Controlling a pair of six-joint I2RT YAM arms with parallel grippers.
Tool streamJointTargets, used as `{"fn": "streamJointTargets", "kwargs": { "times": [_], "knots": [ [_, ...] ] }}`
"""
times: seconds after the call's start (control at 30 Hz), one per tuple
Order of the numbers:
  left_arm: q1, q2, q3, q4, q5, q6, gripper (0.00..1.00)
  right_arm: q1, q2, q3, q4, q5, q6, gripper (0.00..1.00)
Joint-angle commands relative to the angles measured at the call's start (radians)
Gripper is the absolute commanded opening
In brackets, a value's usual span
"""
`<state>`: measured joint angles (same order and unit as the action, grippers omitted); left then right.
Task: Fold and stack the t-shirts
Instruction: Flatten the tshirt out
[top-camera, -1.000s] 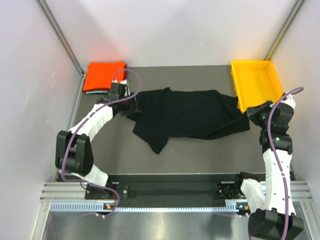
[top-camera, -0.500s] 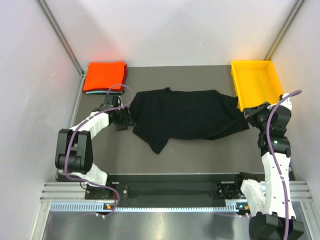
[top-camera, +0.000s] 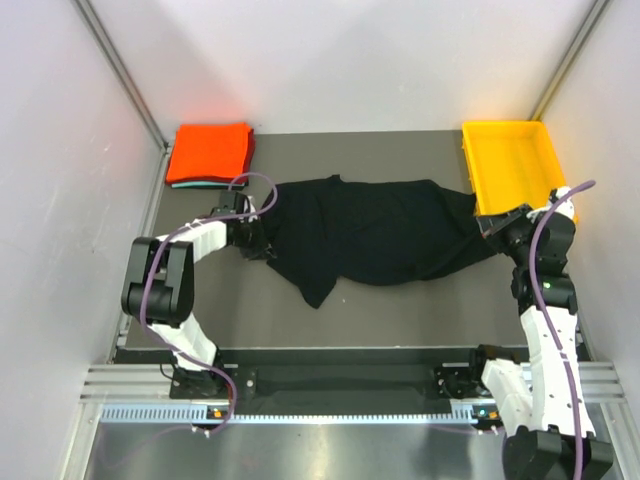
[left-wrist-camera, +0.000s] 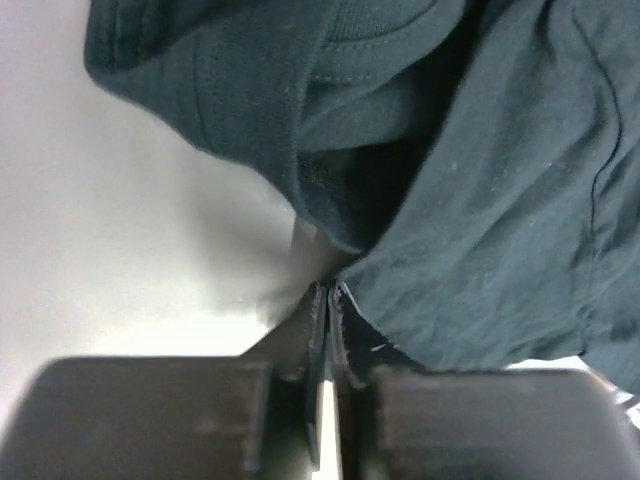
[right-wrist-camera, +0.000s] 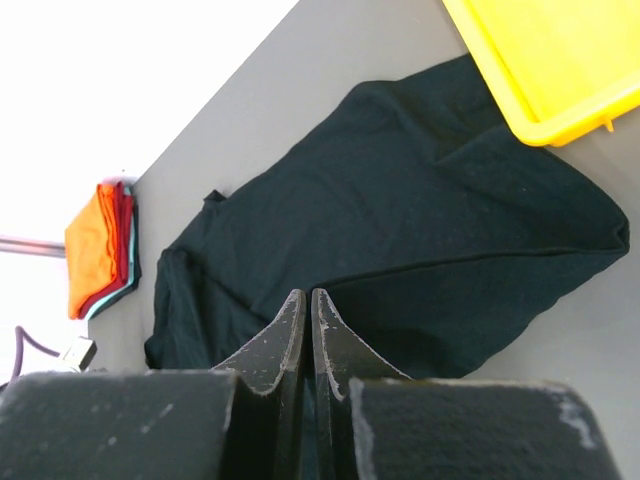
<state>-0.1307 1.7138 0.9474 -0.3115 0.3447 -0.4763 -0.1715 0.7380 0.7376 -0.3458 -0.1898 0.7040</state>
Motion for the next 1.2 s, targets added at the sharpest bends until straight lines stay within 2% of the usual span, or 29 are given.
{"fn": "streamJointTargets", "kwargs": {
  "times": [0.0,0.13,0.2,0.23,0.3,0.4,0.57,0.67,0.77,0.87,1.03,1.1,1.17],
  "knots": [
    [-0.027,-0.038,0.059,-0.058,-0.024,-0.018,0.0,0.018,-0.002,0.028,0.054,-0.005,-0.006,0.0],
    [-0.159,-0.202,0.198,-0.224,-0.165,-0.041,0.0,0.02,0.001,0.06,0.013,0.027,-0.026,0.0],
    [-0.205,-0.232,0.305,-0.291,-0.284,-0.06,0.0,0.018,0.001,0.065,0.005,0.042,-0.026,0.0],
    [-0.23,-0.238,0.342,-0.382,-0.33,-0.079,0.0,0.018,0.001,0.068,0.002,0.044,-0.024,0.0],
    [-0.242,-0.234,0.414,-0.443,-0.361,-0.105,0.0,0.018,0.001,0.065,0.001,0.044,-0.021,0.0],
    [-0.254,-0.241,0.433,-0.475,-0.351,-0.127,0.0,0.018,0.003,0.063,0.002,0.047,-0.021,0.0],
    [-0.256,-0.224,0.398,-0.404,-0.296,-0.11,0.0,0.018,-0.002,0.063,0.004,0.043,-0.02,0.0],
    [-0.256,-0.162,0.393,-0.336,-0.251,-0.065,0.0,0.018,0.0,0.06,0.007,0.055,-0.028,0.0],
    [-0.254,-0.057,0.468,-0.262,-0.19,-0.009,0.0,0.018,0.004,0.055,0.01,0.067,-0.037,0.0],
    [-0.251,0.067,0.649,-0.229,-0.149,0.027,0.0,0.018,0.018,0.052,0.018,0.073,-0.038,0.0],
    [-0.233,0.329,0.842,-0.196,-0.105,0.044,0.0,0.018,0.054,0.052,0.04,0.078,-0.038,0.0],
    [-0.228,0.418,0.896,-0.175,-0.099,0.044,0.06,0.018,0.067,0.055,0.048,0.072,-0.041,0.0],
    [-0.225,0.455,0.925,-0.161,-0.084,0.039,0.17,0.018,0.077,0.059,0.057,0.063,-0.049,0.0]
  ]
}}
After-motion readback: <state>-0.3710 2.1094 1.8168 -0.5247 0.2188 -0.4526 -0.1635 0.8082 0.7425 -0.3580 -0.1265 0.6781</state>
